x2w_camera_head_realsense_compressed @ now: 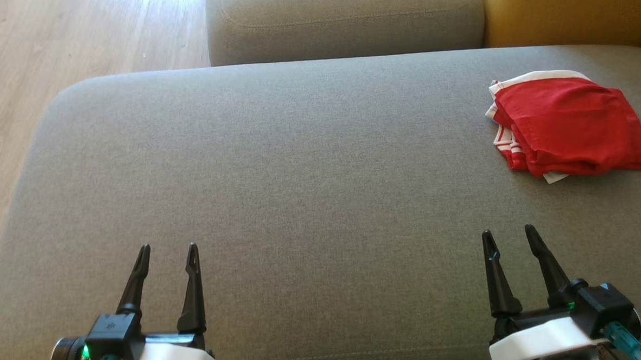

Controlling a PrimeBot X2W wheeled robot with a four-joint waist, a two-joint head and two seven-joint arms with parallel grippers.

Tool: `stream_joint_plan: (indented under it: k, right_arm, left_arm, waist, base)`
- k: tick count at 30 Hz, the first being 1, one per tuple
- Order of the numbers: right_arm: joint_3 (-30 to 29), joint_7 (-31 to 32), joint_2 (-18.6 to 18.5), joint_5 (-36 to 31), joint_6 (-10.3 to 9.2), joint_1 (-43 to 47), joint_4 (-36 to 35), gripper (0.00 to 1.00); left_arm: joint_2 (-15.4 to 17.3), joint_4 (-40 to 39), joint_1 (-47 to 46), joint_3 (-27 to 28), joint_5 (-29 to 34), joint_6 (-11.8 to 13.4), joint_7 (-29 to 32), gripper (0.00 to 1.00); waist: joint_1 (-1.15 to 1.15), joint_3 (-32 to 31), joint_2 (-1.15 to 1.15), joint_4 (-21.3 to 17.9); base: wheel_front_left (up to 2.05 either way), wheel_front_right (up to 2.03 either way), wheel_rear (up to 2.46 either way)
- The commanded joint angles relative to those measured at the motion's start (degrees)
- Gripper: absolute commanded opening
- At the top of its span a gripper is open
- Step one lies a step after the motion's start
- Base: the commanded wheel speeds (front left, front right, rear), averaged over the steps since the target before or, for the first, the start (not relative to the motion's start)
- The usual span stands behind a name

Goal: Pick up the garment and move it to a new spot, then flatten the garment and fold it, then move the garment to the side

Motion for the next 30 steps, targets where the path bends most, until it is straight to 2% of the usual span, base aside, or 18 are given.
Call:
stream_joint_plan:
  k: [1, 11, 12, 16, 30]
  right_arm:
    - [1.4, -0.5, -0.2, 0.4, -0.02, -1.1, -2.1, 1.0]
    - [1.7, -0.5, -0.2, 0.5, -0.02, -1.2, -2.1, 1.0]
    - [0.3, 0.0, 0.0, 0.2, 0.0, 0.0, 0.0, 0.0]
    - [0.4, 0.1, 0.0, 0.7, 0.0, 0.5, 3.0, 0.0]
    - [0.4, 1.7, -0.6, 10.1, 0.0, -0.6, 3.7, 0.0]
  left_arm:
    - [0.0, -2.1, -1.3, 2.1, 0.6, -0.2, -0.3, 1.0]
    - [0.0, -1.6, -1.2, 2.6, 0.5, -0.4, -0.3, 1.0]
    - [0.0, 0.2, 0.6, 0.3, 0.0, -0.1, 0.0, 0.0]
    - [-0.2, 3.1, 1.0, -0.1, -0.7, 0.0, 0.0, 0.0]
    - [0.5, 4.6, -0.9, 1.1, -10.4, -1.8, 1.7, 0.0]
  waist:
    - [0.0, -0.1, 0.0, 0.0]
    - [0.0, -0.3, 0.0, 0.2]
    - [0.0, -0.3, 0.0, 0.1]
    - [0.0, -0.3, 0.0, 0.1]
    - [0.0, -0.2, 0.0, 0.1]
  base:
    - [0.0, 0.0, 0.0]
    - [0.0, 0.0, 0.0]
    - [0.0, 0.0, 0.0]
    - [0.0, 0.0, 0.0]
    - [0.0, 0.0, 0.0]
